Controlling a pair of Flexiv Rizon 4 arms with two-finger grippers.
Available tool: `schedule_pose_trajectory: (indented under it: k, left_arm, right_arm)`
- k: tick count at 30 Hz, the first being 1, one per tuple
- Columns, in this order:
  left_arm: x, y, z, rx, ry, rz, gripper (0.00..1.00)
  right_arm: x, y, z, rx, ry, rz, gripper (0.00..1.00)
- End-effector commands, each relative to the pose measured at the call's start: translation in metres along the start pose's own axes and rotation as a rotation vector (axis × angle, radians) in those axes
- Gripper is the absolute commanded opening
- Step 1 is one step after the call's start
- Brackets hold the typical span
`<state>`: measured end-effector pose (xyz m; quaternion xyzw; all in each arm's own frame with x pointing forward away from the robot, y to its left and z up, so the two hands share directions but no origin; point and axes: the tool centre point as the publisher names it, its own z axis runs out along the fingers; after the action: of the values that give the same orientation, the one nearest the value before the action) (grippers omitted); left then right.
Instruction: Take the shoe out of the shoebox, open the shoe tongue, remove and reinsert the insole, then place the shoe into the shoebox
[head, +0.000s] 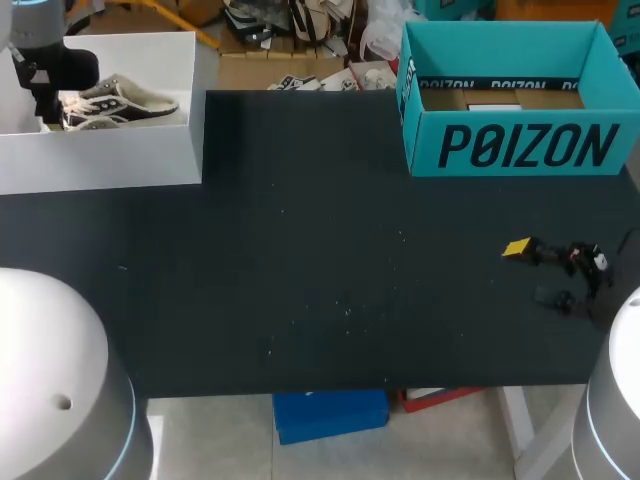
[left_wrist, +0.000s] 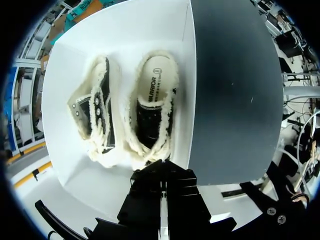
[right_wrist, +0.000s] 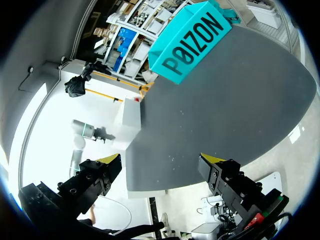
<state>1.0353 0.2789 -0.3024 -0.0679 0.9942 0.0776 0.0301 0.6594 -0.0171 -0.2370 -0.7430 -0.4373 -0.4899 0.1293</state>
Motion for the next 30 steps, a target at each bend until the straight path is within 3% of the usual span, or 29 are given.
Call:
schedule_pose_trajectory:
  k: [1,8,10,13,14,15,16,17,24,30]
  left_arm:
    - [0.006,0.004,-0.023,0.002,-0.032,0.005,0.00]
    - [0.011,0.003,-0.056,0.037,-0.055,-0.064,0.03]
    - [0.014,-0.001,-0.063,0.051,-0.054,-0.094,0.12]
    - [0.020,-0.009,-0.072,0.066,-0.064,-0.126,0.14]
    - [0.021,-0.012,-0.074,0.067,-0.066,-0.128,0.19]
    - [0.023,-0.016,-0.075,0.072,-0.067,-0.132,0.31]
    - [0.024,-0.019,-0.076,0.077,-0.066,-0.144,0.59]
    - [0.025,-0.023,-0.076,0.083,-0.066,-0.146,1.00]
    - [0.031,-0.058,-0.089,0.176,-0.103,-0.072,1.00]
    - [0.031,-0.058,-0.089,0.176,-0.103,-0.072,1.00]
  right_arm:
    - [0.000,-0.001,-0.002,-0.002,0.001,0.001,1.00]
    - [0.000,-0.001,-0.002,-0.002,0.001,0.001,1.00]
    - [0.000,-0.001,-0.002,-0.002,0.001,0.001,1.00]
    - [0.000,-0.001,-0.002,-0.002,0.001,0.001,1.00]
    - [0.000,-0.001,-0.002,-0.002,0.001,0.001,1.00]
    - [0.000,-0.001,-0.002,-0.002,0.001,0.001,1.00]
    - [0.000,-0.001,-0.002,-0.002,0.001,0.001,1.00]
    - [0.000,-0.001,-0.002,-0.002,0.001,0.001,1.00]
    - [0.000,-0.001,-0.002,-0.002,0.001,0.001,1.00]
    - [0.000,-0.001,-0.002,-0.002,0.001,0.001,1.00]
